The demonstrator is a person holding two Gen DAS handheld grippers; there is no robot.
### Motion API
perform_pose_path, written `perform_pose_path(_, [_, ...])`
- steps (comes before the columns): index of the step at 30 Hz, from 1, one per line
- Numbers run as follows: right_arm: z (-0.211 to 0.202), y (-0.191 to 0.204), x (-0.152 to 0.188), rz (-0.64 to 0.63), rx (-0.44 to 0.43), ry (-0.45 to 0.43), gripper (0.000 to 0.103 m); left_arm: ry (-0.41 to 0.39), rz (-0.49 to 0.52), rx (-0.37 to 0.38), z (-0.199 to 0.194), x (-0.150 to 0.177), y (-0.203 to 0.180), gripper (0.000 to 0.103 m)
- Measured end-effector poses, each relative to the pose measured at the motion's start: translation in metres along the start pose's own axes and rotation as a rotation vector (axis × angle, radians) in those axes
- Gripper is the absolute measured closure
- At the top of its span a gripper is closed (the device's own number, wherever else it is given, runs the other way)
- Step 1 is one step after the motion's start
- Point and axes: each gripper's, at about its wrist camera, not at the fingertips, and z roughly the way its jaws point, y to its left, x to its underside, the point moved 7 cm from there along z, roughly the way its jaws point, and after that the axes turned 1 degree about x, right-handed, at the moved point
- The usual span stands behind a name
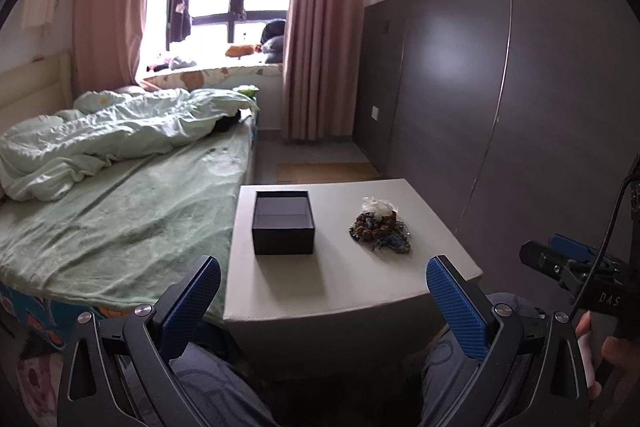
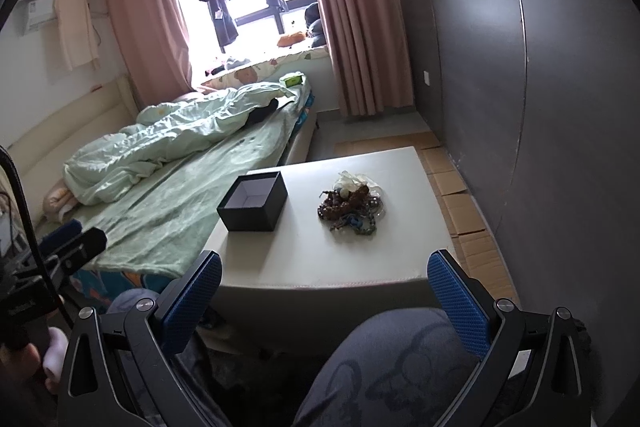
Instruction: Organize jewelry
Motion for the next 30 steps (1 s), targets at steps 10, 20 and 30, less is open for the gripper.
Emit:
perform_pose_path(10, [0.029,-0.036,-0.024,0.109,-0.065,0.017,0.002,0.049,-0.037,0.101,0.042,-0.018,-0.007,0.000])
perform_pose_path(20, [0.094,-0.065,-0.035,0.264,-0.148,0.089,0.015,0.098,-0.070,0.185,0.100,-0.036,-0.015,0.003])
perform_pose_path(30, [0.179,-0.084,-0.045,0.418,-0.202,0.179,0.023,0.207,-0.054,0.249,0.181,-0.050,-0.027,0.007])
